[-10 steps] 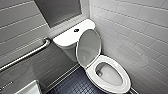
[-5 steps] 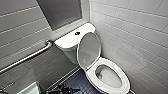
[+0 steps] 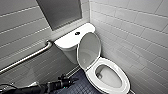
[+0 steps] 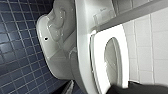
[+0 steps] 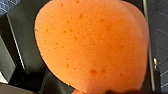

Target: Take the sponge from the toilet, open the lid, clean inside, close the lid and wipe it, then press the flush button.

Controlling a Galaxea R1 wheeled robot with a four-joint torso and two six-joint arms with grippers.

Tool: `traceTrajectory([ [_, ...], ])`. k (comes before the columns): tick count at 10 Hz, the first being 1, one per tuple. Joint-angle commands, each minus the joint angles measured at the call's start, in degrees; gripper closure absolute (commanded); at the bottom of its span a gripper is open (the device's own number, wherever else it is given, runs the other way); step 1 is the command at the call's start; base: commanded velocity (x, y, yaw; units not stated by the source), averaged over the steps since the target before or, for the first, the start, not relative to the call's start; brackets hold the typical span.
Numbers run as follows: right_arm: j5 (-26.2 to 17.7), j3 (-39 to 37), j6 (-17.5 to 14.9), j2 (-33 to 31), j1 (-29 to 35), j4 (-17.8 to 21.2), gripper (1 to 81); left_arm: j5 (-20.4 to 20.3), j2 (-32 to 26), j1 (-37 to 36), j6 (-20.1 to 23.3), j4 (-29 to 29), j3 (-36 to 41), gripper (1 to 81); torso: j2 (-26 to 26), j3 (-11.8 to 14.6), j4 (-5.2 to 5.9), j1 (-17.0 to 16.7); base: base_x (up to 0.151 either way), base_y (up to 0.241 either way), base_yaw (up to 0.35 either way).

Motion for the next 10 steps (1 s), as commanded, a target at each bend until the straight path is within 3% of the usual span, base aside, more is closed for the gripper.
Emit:
traceTrajectory([
  [1,-1.2,0.5,0.2,-1.3,-0.2,-1.6,81.1,0.2,-2.7,-8.4,-4.1,-0.3,0.1,1.0,0.0,0.0,0.00,0.0,0.000,0.000,0.000],
  [4,-1.2,0.9,0.3,-1.4,-0.2,-1.3,81.1,0.2,-1.5,-9.3,-4.8,-0.5,-2.8,1.0,0.0,0.0,0.00,0.0,0.000,0.000,0.000],
  [6,-1.2,1.1,0.3,-1.2,-0.3,-1.1,81.1,0.1,0.5,-11.6,-12.9,-0.5,-7.4,1.0,0.0,0.0,0.00,0.0,0.000,0.000,0.000],
  [10,-1.2,1.4,0.3,-1.0,-0.2,-1.1,81.1,0.2,2.0,-16.7,-18.4,-0.5,-11.6,1.0,0.0,0.0,0.00,0.0,0.000,0.000,0.000],
])
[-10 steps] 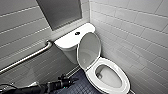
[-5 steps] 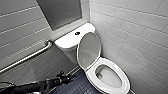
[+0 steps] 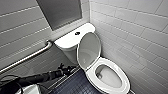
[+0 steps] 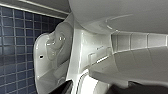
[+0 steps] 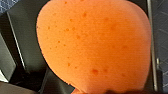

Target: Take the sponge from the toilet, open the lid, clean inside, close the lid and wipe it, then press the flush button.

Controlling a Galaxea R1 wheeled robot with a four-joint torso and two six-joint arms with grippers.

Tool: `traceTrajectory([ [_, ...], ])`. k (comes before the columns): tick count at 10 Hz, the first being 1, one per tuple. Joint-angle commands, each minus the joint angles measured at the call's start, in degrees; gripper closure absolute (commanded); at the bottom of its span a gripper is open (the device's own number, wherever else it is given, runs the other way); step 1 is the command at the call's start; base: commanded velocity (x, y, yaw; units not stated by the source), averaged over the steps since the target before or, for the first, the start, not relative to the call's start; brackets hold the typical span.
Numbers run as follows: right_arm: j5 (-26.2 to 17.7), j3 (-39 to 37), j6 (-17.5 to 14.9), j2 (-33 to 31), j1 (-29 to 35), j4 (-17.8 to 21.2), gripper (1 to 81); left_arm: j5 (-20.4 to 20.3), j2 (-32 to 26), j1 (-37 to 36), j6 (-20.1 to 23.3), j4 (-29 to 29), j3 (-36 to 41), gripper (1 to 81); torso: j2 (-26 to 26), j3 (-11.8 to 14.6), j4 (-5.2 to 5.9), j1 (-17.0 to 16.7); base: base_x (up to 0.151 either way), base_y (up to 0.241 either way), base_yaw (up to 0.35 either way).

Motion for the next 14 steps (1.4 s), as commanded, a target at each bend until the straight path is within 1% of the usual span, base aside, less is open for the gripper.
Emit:
traceTrajectory([
  [1,-1.3,1.4,0.2,-1.1,-0.1,-0.7,81.1,0.7,-1.4,-9.4,-3.3,-0.3,-1.6,1.0,0.0,0.0,0.00,0.0,0.000,0.000,0.000],
  [6,-1.3,1.0,0.2,-1.1,0.2,-0.6,81.1,0.8,4.2,-10.2,-3.3,0.4,-2.5,1.0,0.0,0.0,0.00,0.0,0.000,0.000,0.000],
  [8,-1.5,1.0,0.2,-0.9,0.6,-0.7,81.1,0.9,5.5,-9.8,-3.0,1.0,0.0,1.0,0.0,0.0,0.00,0.0,0.000,0.000,0.000],
  [10,-1.6,0.8,0.2,-0.6,1.1,-0.6,81.1,1.5,4.8,-9.2,-2.8,3.2,5.5,1.0,0.0,0.0,0.00,0.0,0.000,0.000,0.000],
  [12,-1.7,0.6,0.2,-0.3,1.3,-0.7,81.1,1.6,3.4,-7.4,-2.7,5.3,9.4,1.0,0.0,0.0,0.00,0.0,0.000,0.000,0.000],
  [14,-1.7,0.2,0.2,0.2,1.5,-0.7,81.1,1.4,2.0,-4.6,-2.8,11.0,11.0,1.0,0.0,0.0,0.00,0.0,0.000,0.000,0.000],
])
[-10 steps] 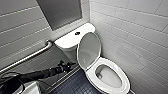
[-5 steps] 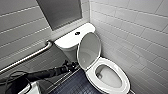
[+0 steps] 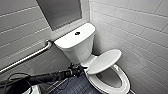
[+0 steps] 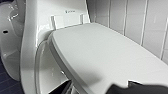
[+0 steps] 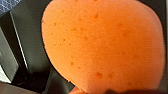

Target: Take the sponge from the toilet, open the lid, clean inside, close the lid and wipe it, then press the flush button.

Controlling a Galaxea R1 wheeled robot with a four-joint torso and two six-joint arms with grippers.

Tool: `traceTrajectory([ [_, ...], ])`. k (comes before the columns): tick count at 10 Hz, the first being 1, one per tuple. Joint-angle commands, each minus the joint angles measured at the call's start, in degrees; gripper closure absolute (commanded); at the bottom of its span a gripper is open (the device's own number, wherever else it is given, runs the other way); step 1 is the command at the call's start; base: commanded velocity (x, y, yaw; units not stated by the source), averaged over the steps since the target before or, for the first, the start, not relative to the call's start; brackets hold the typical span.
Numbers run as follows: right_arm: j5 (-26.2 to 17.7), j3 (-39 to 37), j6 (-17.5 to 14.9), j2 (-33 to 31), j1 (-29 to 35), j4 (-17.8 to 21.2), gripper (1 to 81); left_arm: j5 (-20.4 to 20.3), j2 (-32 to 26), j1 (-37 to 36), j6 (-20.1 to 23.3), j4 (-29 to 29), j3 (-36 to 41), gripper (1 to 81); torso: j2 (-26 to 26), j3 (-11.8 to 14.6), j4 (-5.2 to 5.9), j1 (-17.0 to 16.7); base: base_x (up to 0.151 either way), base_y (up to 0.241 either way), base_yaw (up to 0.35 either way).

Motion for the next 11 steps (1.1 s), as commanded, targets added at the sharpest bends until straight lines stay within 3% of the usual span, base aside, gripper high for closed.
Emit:
traceTrajectory([
  [1,-1.2,-0.4,0.2,-0.4,1.0,-0.7,81.1,0.6,-4.5,-2.6,0.1,7.2,2.5,1.0,0.0,0.0,0.00,0.0,0.000,0.000,0.000],
  [4,-0.8,-1.0,0.4,-0.2,1.3,-0.7,81.1,0.6,-6.4,-1.8,0.1,7.2,2.2,1.0,0.0,0.0,0.00,0.0,0.000,0.000,0.000],
  [5,-0.8,-1.0,0.4,-0.1,1.3,-0.7,81.1,0.6,-6.5,-1.7,0.1,7.3,2.1,1.0,5.7,0.0,0.00,-3.7,0.000,0.000,0.000],
  [9,-0.8,-1.8,0.4,0.7,1.4,-0.8,81.1,0.3,-9.8,5.4,0.2,12.2,5.7,1.0,10.5,0.0,0.00,-6.7,0.000,0.000,0.000],
  [10,-0.7,-2.4,0.4,1.2,1.4,-0.8,81.1,0.4,-10.5,9.0,0.2,15.1,6.1,1.0,12.6,1.2,0.00,-8.0,0.000,0.000,0.000],
  [11,-0.7,-2.6,0.4,1.2,1.3,-0.7,81.1,0.5,-10.9,11.9,0.2,17.1,6.0,1.0,14.8,4.5,0.00,-9.3,0.000,0.000,0.000],
])
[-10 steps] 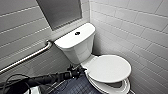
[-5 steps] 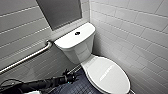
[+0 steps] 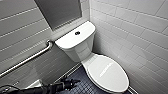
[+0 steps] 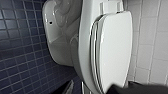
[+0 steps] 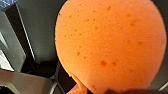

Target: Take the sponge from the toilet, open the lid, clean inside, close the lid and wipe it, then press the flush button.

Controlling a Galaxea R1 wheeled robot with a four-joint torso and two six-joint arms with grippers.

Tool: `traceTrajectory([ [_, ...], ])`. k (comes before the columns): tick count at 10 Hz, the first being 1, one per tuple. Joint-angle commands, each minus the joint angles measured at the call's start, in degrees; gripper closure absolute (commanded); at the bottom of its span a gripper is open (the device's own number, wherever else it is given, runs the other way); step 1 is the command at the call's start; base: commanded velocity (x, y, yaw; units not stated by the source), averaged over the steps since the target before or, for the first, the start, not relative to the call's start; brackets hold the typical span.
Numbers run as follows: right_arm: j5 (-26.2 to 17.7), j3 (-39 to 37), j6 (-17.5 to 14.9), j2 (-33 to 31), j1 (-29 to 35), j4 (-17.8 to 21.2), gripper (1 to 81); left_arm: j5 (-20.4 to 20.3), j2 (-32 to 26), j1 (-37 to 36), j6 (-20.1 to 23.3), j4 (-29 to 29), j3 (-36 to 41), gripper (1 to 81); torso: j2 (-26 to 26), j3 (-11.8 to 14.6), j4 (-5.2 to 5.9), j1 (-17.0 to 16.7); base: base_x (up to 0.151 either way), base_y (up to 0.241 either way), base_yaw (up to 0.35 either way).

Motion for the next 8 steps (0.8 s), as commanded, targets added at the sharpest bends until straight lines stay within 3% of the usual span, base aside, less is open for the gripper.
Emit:
traceTrajectory([
  [1,-0.9,0.2,0.1,-0.8,-0.4,-0.8,81.1,0.4,-3.9,4.3,0.1,8.9,3.8,1.0,-0.1,5.5,0.00,0.1,0.000,0.000,0.000],
  [3,-0.8,-0.8,0.1,0.1,-0.3,-0.8,81.1,0.5,-4.4,9.9,0.1,12.8,3.1,1.0,0.7,2.3,0.00,-0.5,0.000,0.000,0.000],
  [6,-0.5,-2.2,0.1,0.7,-0.7,-1.0,81.1,0.4,-5.7,21.0,0.3,25.4,1.9,1.0,1.1,4.3,0.00,-1.0,0.000,0.000,0.000],
  [8,4.0,-1.6,0.1,-0.7,0.5,-0.5,81.1,0.4,-6.5,27.7,0.3,33.2,0.9,1.0,1.1,4.2,0.00,-1.0,0.000,0.000,0.000],
])
